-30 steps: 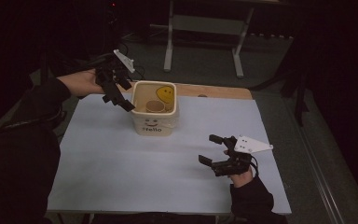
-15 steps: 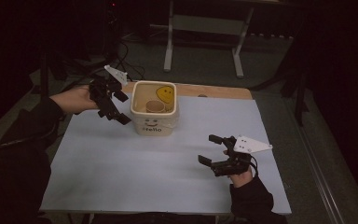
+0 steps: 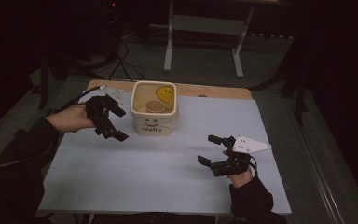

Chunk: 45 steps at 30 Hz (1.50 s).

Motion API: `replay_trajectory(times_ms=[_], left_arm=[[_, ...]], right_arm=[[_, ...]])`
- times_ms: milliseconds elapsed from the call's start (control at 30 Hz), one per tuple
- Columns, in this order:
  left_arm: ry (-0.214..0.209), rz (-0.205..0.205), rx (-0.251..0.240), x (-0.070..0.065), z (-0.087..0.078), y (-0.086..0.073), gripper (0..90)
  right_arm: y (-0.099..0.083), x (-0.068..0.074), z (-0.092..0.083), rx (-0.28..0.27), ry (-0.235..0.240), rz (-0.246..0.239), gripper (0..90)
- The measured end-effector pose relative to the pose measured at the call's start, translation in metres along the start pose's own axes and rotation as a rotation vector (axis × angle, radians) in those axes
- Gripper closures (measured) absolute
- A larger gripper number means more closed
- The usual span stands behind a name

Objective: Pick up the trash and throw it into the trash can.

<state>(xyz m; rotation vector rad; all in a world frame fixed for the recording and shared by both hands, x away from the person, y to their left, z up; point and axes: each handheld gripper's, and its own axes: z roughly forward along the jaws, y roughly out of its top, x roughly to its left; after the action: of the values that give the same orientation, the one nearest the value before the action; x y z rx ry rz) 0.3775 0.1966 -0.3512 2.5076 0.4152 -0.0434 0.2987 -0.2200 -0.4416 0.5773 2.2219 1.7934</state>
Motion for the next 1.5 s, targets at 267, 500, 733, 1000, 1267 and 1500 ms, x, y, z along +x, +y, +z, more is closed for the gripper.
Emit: replay_trajectory(times_ms=[267,500,733,1000,1267,1500], left_arm=[[-0.027,-0.009,-0.041,-0.01,0.012,-0.016,0.2],[-0.032,-0.007,-0.102,-0.023,0.023,-0.027,0.2],[-0.05,-0.019,-0.138,-0.037,0.037,-0.042,0.3],[-0.065,-0.029,-0.172,-0.045,0.048,-0.056,0.3],[-0.071,-0.031,-0.172,-0.052,0.06,-0.068,0.3],[-0.083,-0.036,-0.189,-0.058,0.067,-0.077,0.3]], right_arm=[[0.0,0.0,0.0,0.003,0.0,0.0,14.0],[0.0,0.0,0.001,0.008,0.0,0.0,14.0],[-0.001,0.001,0.002,0.011,0.002,0.0,14.0],[0.0,0.001,0.002,0.013,0.002,-0.002,14.0],[-0.001,0.001,0.002,0.013,0.003,-0.002,14.0],[0.0,0.001,0.002,0.016,0.002,-0.004,14.0]])
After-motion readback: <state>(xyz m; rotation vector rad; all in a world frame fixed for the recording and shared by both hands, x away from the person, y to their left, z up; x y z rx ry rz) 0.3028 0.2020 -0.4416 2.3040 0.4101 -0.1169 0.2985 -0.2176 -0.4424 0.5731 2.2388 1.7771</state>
